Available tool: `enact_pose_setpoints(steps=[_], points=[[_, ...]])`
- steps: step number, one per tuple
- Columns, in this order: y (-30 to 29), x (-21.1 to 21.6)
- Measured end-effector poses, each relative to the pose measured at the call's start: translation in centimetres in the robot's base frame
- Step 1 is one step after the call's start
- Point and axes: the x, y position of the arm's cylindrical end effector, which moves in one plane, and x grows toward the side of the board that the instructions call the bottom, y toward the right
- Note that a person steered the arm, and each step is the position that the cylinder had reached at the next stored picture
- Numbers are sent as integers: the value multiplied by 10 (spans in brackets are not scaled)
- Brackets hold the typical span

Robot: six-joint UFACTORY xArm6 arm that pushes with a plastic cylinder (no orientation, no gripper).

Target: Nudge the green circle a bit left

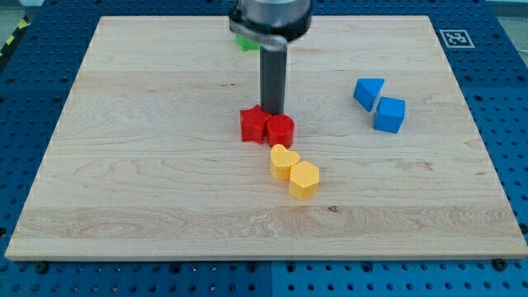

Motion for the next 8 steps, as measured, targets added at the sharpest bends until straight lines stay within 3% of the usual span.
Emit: enact_pose_setpoints(steps=[2,4,6,8], points=[[0,9],[3,-62],[24,-87],[52,-154]])
